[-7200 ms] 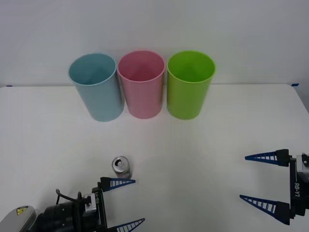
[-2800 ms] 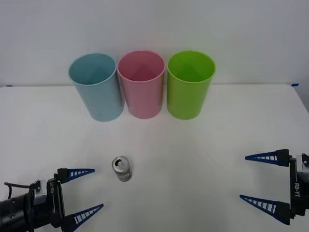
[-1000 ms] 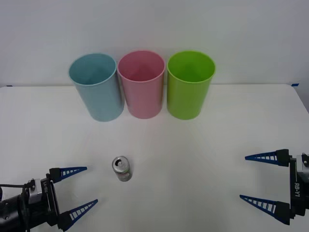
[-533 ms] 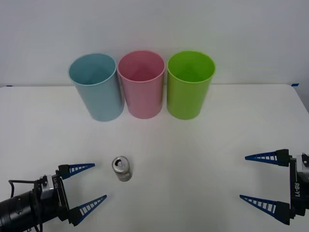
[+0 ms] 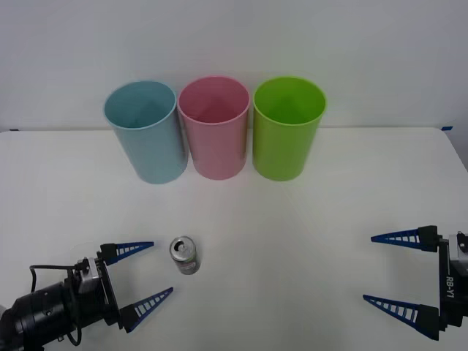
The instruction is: Put cans in the blue bin and PET bottles in the pink bin and trash in the green bin.
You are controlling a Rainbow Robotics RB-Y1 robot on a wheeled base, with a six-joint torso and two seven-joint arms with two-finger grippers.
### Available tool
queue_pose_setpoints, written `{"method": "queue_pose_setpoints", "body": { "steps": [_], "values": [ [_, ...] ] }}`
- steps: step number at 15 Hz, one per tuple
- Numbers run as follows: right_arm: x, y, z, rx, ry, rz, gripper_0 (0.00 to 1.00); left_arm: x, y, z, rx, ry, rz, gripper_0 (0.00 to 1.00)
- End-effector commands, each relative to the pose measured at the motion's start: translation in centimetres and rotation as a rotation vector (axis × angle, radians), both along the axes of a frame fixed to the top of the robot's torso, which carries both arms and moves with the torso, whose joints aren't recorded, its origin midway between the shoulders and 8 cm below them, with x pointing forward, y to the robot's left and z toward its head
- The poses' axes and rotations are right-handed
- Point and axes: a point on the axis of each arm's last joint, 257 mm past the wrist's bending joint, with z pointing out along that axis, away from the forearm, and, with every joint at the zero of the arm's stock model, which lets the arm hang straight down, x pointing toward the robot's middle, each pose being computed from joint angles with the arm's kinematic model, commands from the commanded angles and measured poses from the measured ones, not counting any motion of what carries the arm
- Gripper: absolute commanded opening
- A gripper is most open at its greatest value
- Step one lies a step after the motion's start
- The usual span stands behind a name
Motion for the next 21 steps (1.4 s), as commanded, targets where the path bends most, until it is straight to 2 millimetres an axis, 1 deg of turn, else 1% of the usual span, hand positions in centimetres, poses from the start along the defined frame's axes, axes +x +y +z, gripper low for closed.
{"method": "queue_pose_setpoints", "body": {
  "steps": [1, 17, 21],
  "values": [
    [0.0, 0.0, 0.0, 0.000, 0.000, 0.000, 1.00, 0.6, -0.6, 0.0, 0.000, 0.001, 0.004, 1.00],
    [0.0, 0.0, 0.0, 0.000, 0.000, 0.000, 1.00, 3.7, -4.1, -0.1, 0.021, 0.025, -0.006, 1.00],
    [0.0, 0.0, 0.0, 0.000, 0.000, 0.000, 1.00, 4.2, -4.8, 0.0, 0.021, 0.032, -0.014, 1.00]
  ]
}}
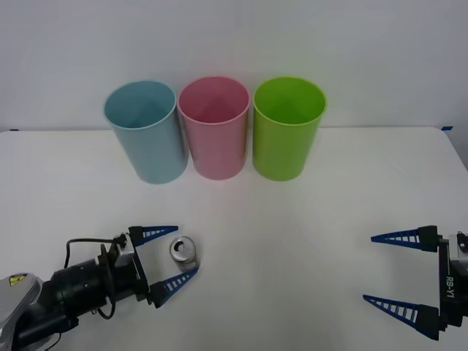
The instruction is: Put cans in the blue bin and PET bottles in the pink bin and trash in the green bin.
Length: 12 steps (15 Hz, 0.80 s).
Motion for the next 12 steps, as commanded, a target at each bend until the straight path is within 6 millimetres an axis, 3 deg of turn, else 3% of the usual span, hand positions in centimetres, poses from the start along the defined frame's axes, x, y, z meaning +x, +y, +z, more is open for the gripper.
{"method": "queue_pose_setpoints", "body": {
  "steps": [1, 12],
  "values": [
    [0.00, 0.00, 0.00, 0.000, 0.000, 0.000, 1.00, 0.14, -0.32, -0.05, 0.008, 0.004, -0.009, 1.00],
    [0.00, 0.00, 0.00, 0.000, 0.000, 0.000, 1.00, 0.13, -0.47, -0.38, 0.023, 0.016, -0.018, 1.00]
  ]
}}
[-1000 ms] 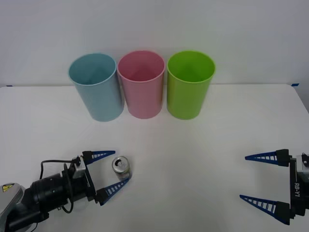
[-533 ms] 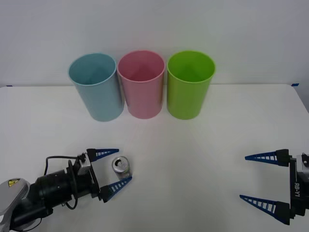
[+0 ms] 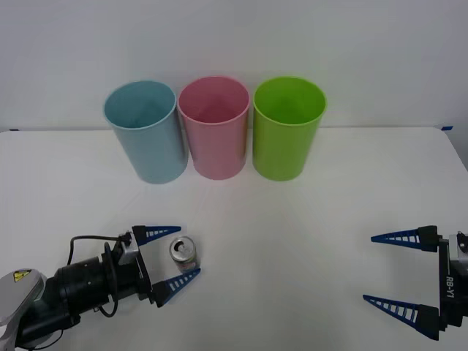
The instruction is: Put cans in the blue bin and PET bottles in the pink bin and trash in the green bin.
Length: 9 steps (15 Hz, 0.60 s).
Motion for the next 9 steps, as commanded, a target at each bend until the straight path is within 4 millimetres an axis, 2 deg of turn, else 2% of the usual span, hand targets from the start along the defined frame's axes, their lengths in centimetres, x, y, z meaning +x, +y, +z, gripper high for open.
{"method": "queue_pose_setpoints", "body": {
  "steps": [1, 2, 3, 4, 6, 7, 9],
  "values": [
    [0.00, 0.00, 0.00, 0.000, 0.000, 0.000, 1.00, -0.03, 0.03, -0.12, 0.002, 0.004, 0.001, 0.94],
    [0.00, 0.00, 0.00, 0.000, 0.000, 0.000, 1.00, -0.07, 0.01, -0.14, 0.003, 0.005, -0.001, 0.70],
    [0.00, 0.00, 0.00, 0.000, 0.000, 0.000, 1.00, -0.11, -0.05, -0.16, 0.002, 0.007, -0.002, 0.55],
    [0.00, 0.00, 0.00, 0.000, 0.000, 0.000, 1.00, -0.08, -0.06, -0.12, 0.000, 0.008, -0.001, 0.37],
    [0.00, 0.00, 0.00, 0.000, 0.000, 0.000, 1.00, -0.09, -0.12, -0.15, -0.002, 0.010, -0.001, 0.12],
    [0.00, 0.00, 0.00, 0.000, 0.000, 0.000, 1.00, -0.11, -0.14, -0.20, -0.005, 0.016, 0.002, 0.05],
    [0.00, 0.00, 0.00, 0.000, 0.000, 0.000, 1.00, -0.11, -0.27, -0.18, -0.013, 0.024, 0.003, 0.01]
  ]
}}
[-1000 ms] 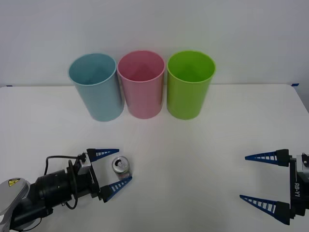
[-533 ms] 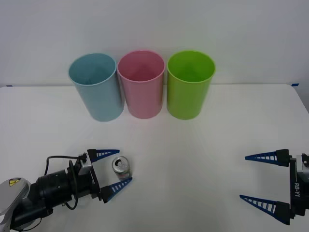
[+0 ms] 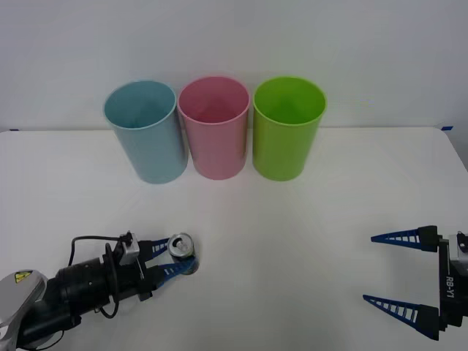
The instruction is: Put cans in the blue bin and PET bottles in the pink bin and trash in the green bin.
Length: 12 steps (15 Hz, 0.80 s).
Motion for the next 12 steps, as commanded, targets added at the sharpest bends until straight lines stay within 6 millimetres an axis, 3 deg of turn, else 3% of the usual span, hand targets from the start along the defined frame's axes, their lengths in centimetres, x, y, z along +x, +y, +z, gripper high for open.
{"method": "queue_pose_setpoints", "body": {
  "steps": [1, 12],
  "values": [
    [0.00, 0.00, 0.00, 0.000, 0.000, 0.000, 1.00, -0.01, -0.22, 0.04, -0.012, 0.011, 0.002, 0.00],
    [0.00, 0.00, 0.00, 0.000, 0.000, 0.000, 1.00, -0.09, -0.43, 0.17, -0.030, 0.021, 0.007, 0.00]
  ]
}}
